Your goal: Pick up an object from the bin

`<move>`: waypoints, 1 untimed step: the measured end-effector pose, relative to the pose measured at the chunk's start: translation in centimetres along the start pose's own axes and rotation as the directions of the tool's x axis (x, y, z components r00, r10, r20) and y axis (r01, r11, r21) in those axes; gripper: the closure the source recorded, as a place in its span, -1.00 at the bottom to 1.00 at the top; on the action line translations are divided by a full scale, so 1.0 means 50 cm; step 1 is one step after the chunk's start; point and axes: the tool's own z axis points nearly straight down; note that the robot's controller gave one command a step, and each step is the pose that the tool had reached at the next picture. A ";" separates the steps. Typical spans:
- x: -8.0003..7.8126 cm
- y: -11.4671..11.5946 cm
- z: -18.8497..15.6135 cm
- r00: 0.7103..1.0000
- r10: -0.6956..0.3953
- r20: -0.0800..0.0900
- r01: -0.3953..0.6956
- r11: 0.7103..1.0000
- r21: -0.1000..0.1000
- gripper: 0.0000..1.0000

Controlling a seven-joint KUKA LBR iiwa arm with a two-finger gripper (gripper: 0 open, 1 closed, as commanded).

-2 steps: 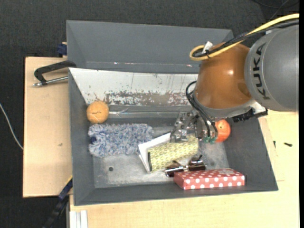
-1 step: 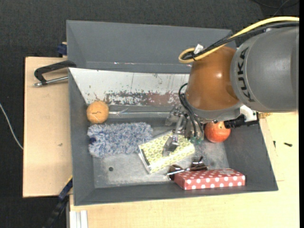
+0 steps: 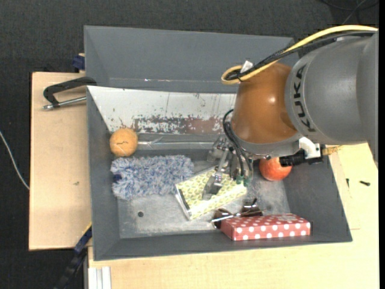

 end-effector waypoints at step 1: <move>0.001 -0.002 0.003 1.000 -0.001 0.006 0.001 1.000 -0.002 -1.00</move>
Offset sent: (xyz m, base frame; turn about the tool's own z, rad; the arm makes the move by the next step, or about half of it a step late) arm 0.0349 -0.0196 0.0260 -0.1843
